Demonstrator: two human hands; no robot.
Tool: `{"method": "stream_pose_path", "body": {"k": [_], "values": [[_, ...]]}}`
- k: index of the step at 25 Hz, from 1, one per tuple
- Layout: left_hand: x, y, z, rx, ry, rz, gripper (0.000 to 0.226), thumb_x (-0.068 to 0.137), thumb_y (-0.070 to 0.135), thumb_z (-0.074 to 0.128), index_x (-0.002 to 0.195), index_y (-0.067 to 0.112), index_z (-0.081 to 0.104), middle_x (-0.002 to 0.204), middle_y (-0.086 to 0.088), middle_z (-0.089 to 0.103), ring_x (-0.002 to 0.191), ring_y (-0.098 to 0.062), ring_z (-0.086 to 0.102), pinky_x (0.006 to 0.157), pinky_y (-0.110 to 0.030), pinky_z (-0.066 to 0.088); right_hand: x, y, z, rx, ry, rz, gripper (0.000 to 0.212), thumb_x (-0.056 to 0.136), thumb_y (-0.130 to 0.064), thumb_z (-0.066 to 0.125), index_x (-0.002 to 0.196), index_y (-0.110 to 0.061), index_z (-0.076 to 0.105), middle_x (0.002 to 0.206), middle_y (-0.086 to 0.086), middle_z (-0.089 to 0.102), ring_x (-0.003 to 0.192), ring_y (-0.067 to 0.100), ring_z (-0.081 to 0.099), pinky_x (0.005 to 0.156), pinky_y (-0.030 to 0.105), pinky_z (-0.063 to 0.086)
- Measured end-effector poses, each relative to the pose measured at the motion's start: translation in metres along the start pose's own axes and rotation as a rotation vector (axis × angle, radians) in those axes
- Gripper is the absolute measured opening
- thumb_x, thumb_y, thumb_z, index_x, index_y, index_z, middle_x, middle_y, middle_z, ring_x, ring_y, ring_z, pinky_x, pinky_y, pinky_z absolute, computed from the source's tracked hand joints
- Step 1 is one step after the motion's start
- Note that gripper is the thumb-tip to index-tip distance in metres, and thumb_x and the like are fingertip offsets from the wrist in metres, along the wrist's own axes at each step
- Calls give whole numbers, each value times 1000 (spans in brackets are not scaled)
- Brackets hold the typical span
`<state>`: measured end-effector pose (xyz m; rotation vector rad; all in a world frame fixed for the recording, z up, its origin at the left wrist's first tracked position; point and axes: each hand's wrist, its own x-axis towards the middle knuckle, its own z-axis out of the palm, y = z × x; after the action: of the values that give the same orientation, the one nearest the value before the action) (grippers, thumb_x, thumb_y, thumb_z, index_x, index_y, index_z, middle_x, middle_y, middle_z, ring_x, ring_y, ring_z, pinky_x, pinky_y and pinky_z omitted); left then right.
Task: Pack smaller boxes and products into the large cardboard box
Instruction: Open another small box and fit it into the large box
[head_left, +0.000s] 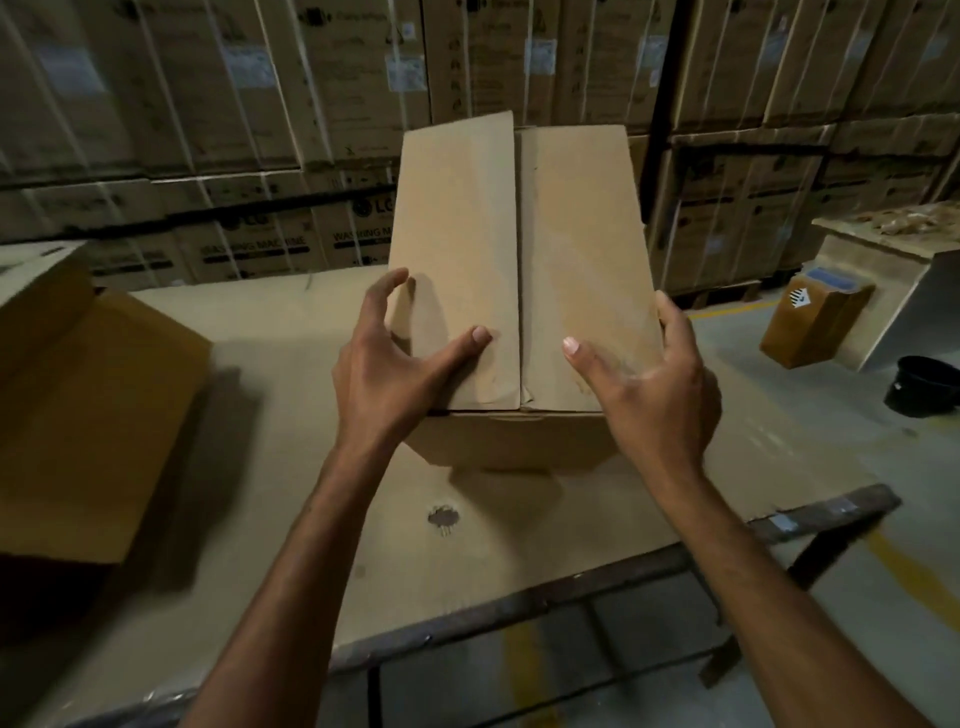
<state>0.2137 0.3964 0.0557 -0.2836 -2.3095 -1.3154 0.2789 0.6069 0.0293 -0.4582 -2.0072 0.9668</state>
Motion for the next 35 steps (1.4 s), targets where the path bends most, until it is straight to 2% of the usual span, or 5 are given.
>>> {"method": "stream_pose_path", "body": {"k": [16, 22, 27, 31, 35], "values": [[-9, -125, -250, 238, 37, -237, 75, 76, 71, 73, 139, 35, 58, 137, -2, 63, 103, -5, 49, 61, -13, 33, -133, -165, 155, 58, -454, -152, 73, 81, -71, 69, 144, -36, 57, 145, -6, 60, 129, 21, 58, 91, 33, 44], [6, -192, -278, -135, -145, -460, 92, 81, 67, 72, 156, 30, 34, 155, -2, 45, 130, -22, 52, 91, -32, 50, -146, -179, 196, 112, -340, 20, 64, 80, -64, 75, 135, -34, 63, 132, -8, 65, 116, 14, 61, 91, 36, 53], [10, -203, -260, -428, -150, -561, 62, 91, 49, 70, 143, 21, 51, 125, 6, 62, 108, -10, 61, 76, -23, 50, -151, -167, 214, 485, -254, 432, 92, 63, -58, 84, 144, -28, 52, 132, -2, 64, 116, 20, 64, 101, 47, 55], [24, -207, -248, -508, -103, -558, 60, 88, 48, 73, 140, 23, 55, 127, 3, 65, 117, -18, 62, 97, -38, 54, -140, -171, 222, 513, -249, 428, 50, 69, -46, 80, 114, -24, 76, 97, -6, 79, 92, 17, 75, 86, 49, 62], [45, -193, -252, -515, -99, -506, 62, 90, 47, 71, 144, 24, 51, 131, 2, 61, 114, -15, 59, 82, -30, 49, -112, -196, 222, 546, -218, 323, 72, 71, -48, 79, 139, -26, 64, 118, -5, 73, 101, 12, 71, 85, 35, 61]]}}
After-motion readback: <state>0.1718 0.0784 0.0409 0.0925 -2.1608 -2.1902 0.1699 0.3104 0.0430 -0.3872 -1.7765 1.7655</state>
